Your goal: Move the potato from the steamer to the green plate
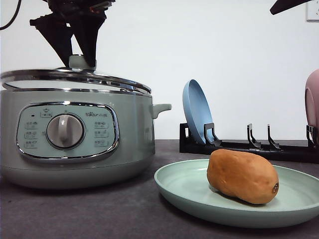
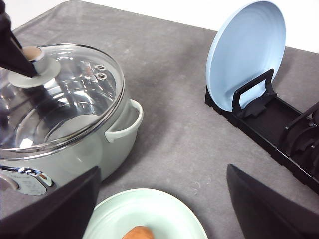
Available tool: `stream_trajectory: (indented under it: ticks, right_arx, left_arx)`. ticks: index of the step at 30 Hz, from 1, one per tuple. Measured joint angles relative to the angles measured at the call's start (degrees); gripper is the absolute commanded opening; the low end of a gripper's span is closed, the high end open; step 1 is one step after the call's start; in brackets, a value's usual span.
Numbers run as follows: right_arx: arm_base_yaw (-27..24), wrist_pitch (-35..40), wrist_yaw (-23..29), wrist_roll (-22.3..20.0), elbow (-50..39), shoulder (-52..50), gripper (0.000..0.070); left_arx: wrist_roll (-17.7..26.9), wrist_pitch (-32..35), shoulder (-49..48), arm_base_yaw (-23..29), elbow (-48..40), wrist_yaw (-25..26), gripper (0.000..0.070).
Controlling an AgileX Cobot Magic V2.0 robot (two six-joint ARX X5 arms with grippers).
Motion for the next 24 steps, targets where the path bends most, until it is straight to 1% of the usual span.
stream_trajectory:
  ticks: [20, 21, 22, 23, 24]
  right_arx:
    - [0.0, -0.1, 0.0, 0.0, 0.0, 0.0, 0.0508]
    - [0.0, -0.1, 0.0, 0.0, 0.0, 0.0, 0.0508]
    - [0.0, -0.1, 0.0, 0.0, 0.0, 0.0, 0.0508]
    - [0.0, -0.1, 0.0, 0.0, 0.0, 0.0, 0.0508]
    - [0.0, -0.1, 0.0, 0.0, 0.0, 0.0, 0.0508]
  left_arx:
    - [0.0, -1.2, 1.2, -0.3, 0.1, -0.2, 0.0002]
    - [0.0, -1.3, 1.3, -0.3, 0.2, -0.2, 0.0012]
    - [0.0, -1.4, 1.4, -0.3, 0.3, -0.2, 0.0059]
    - [0.0, -1.5, 1.4, -0.3, 0.3, -0.2, 0.0128]
    - [0.0, -1.5, 1.4, -0.3, 0.3, -0.2, 0.0216]
